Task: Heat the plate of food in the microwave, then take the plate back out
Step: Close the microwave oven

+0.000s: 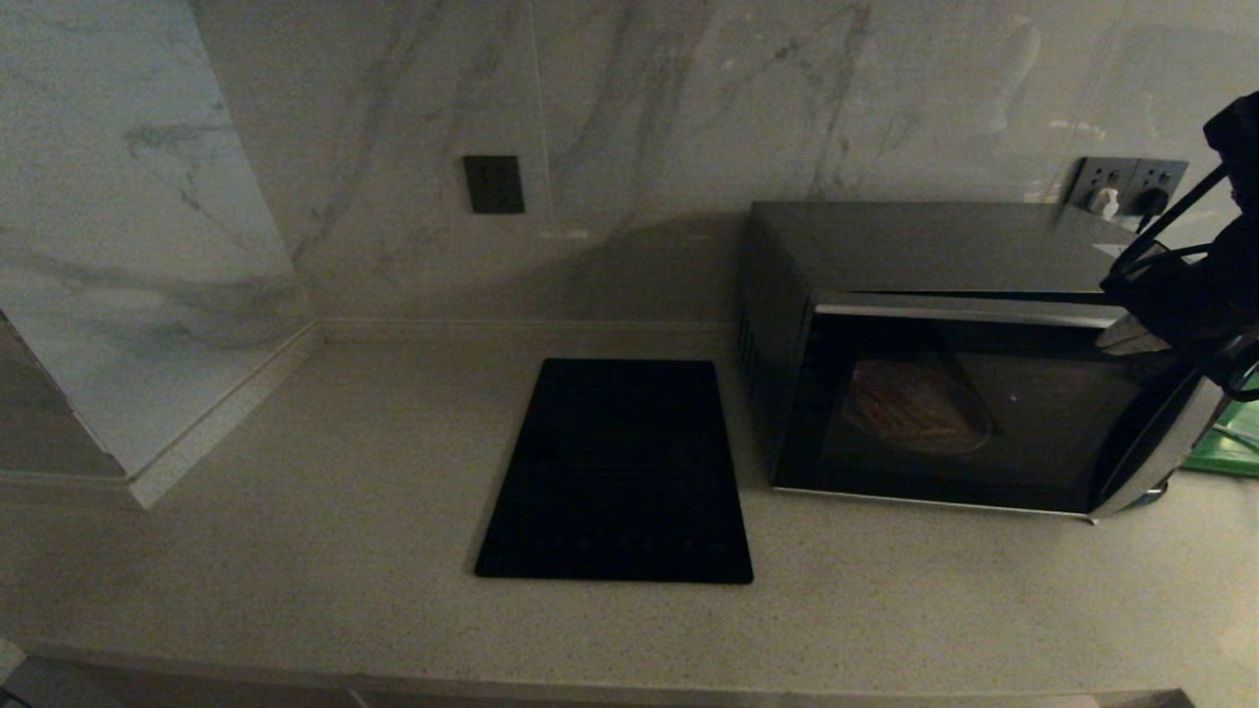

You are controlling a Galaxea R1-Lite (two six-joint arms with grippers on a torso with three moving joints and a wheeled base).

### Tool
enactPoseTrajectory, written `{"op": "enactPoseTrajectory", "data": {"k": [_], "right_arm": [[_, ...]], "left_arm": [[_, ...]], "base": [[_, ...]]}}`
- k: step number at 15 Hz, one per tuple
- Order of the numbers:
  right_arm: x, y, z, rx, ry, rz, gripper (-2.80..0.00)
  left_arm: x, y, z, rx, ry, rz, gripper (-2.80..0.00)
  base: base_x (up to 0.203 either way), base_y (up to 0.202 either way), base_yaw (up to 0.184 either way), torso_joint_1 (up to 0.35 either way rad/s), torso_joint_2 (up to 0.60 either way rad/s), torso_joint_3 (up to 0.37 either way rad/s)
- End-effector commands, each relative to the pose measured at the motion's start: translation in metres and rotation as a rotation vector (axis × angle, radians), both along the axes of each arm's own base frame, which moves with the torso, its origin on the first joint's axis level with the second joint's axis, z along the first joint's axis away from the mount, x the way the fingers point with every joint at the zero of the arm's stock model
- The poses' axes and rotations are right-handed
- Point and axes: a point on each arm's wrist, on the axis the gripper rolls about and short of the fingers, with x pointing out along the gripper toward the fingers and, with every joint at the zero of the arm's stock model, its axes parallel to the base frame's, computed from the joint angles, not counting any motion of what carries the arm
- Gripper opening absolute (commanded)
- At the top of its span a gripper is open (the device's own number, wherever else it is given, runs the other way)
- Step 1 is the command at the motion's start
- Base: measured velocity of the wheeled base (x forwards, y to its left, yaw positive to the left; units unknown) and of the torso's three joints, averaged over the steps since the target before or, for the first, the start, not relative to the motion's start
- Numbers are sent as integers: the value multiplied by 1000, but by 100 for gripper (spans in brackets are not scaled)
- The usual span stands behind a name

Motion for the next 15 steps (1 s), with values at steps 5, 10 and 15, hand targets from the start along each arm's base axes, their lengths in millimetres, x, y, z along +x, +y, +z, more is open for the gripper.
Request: {"op": "enactPoseTrajectory", "data": {"k": [5,10,15], "right_arm": [[6,-7,-1,35,-36,10,-280],[14,-13,-5,50,-49,10,-280],[19,-19,-8,76,-72,23,-280]], "left_arm": [[0,0,0,-1,1,0,-280],[0,0,0,-1,0,0,-280],[0,0,0,-1,0,0,-280]], "base": [[0,0,0,0,0,0],[0,0,0,0,0,0],[0,0,0,0,0,0]]}}
